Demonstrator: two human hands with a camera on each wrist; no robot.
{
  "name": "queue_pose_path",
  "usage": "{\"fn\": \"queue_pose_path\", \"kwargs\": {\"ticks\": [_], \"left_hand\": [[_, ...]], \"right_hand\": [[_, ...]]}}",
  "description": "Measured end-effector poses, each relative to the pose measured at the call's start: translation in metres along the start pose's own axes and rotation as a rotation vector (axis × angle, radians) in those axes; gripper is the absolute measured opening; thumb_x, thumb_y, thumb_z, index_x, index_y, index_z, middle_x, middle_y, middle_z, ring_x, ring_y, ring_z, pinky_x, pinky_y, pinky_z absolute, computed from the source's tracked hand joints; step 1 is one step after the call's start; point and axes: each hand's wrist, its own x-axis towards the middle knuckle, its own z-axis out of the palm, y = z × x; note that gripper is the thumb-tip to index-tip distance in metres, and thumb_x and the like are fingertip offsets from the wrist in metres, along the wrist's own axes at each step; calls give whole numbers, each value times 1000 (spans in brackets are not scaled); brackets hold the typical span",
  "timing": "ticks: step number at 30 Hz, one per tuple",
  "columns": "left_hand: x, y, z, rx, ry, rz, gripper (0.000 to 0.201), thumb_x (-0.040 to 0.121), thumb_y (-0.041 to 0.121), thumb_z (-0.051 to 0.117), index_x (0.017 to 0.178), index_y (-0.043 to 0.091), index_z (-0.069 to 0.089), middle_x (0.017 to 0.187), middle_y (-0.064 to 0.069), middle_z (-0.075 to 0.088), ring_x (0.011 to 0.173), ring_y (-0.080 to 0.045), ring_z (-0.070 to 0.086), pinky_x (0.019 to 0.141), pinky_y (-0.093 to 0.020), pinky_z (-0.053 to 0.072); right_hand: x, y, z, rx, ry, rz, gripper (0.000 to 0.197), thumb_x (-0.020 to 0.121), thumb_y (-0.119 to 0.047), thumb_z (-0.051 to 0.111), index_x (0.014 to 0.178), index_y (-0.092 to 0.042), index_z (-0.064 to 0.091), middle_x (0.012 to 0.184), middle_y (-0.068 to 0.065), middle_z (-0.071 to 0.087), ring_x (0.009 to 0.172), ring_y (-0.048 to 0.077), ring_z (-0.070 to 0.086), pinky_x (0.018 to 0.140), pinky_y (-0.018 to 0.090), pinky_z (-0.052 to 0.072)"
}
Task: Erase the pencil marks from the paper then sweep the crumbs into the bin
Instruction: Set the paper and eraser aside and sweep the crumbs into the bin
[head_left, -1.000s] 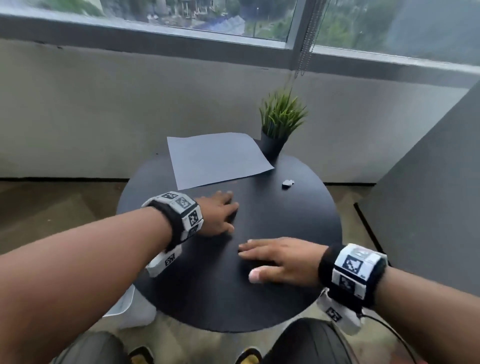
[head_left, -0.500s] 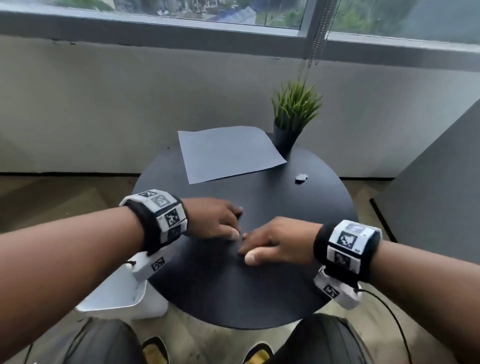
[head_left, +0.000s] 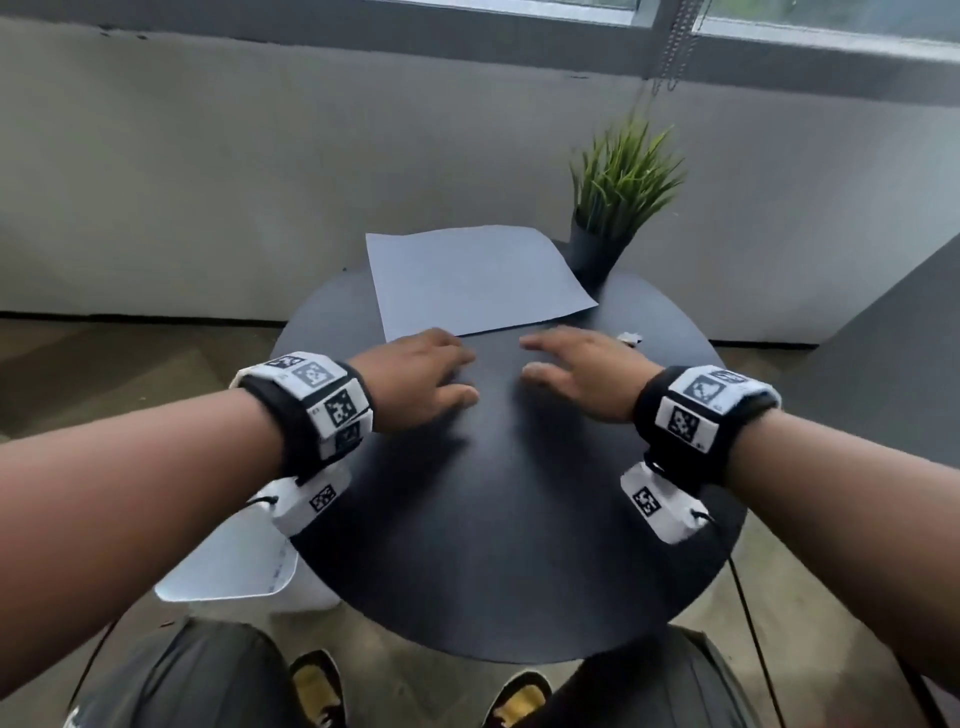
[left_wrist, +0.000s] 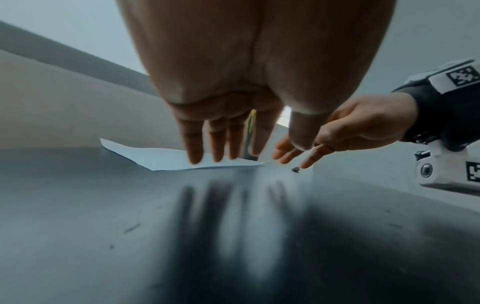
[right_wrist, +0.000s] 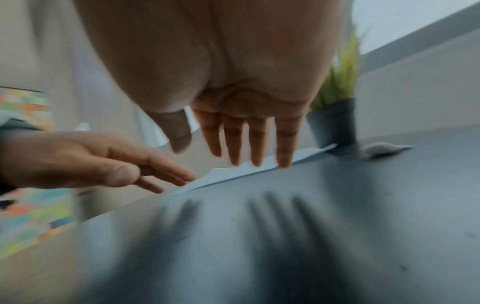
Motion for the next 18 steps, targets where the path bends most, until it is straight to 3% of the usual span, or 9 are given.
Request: {"fn": "queue_pose_path", "kwargs": {"ticks": [3,5,7,8,10,12,13,15,18], "left_hand": [[5,3,9,94,-169,-15,81,85,75,41,145,20,38,154,-6,25,144,-28,26,117,-40,27],[-3,8,8,92,-231,119,75,85,73,40,135,19,53,149,-7,39,138,-25,37,111,-38,32],[-9,7,1,-43,-112,211,57,89,68,41,102,20,70,110,-1,67,103,-19,60,88,-32,44],[-11,5,-4,-86,-22,193,48,92,63,46,92,21,71,95,2,69,90,-17,61,81,-30,44],[-14,-4,-5,-58,60,78,42,94,58,49,116,27,67,120,0,64,114,-18,57,97,-31,42],[-21,-12,4,38,-123,-58,77,88,70,46,151,26,34,160,-7,24,148,-24,21,119,-39,22],[-27,-11,11,82,-210,-55,92,83,78,41,156,25,20,164,-7,7,152,-25,5,122,-44,13],[-47,0,23,142,-309,42,110,68,90,26,157,28,10,165,-5,-8,152,-23,-9,122,-49,5],[-75,21,28,60,-391,252,93,77,84,31,152,30,33,166,0,6,152,-16,0,123,-43,7]], "right_hand": [[24,10,19,-117,-56,201,63,93,-55,44,143,-16,39,153,4,33,143,25,27,116,38,22],[22,-1,31,-214,-163,149,73,88,-67,39,146,-24,30,158,-2,19,147,26,16,115,52,22],[8,-19,38,-247,-265,-62,74,88,-67,40,149,-28,27,161,-4,14,148,21,12,117,51,21],[-3,-28,37,-191,-317,-184,67,88,-66,41,145,-30,37,157,-5,26,145,17,22,116,45,26],[-21,-34,25,62,-350,-255,45,89,-61,47,120,-32,63,125,-15,61,119,3,53,104,31,42],[-25,-20,12,240,-179,-120,32,93,-50,53,113,-30,68,111,-15,68,106,1,59,100,28,44],[-27,-8,9,194,-102,-20,38,94,-48,52,125,-29,61,128,-9,62,120,5,53,109,29,37],[-37,5,15,-57,-148,191,66,92,-57,46,149,-25,32,160,1,22,146,17,20,120,37,17],[-73,-13,45,-258,-328,204,97,79,-79,37,154,-28,2,161,-9,-16,149,19,-12,115,60,9]]}}
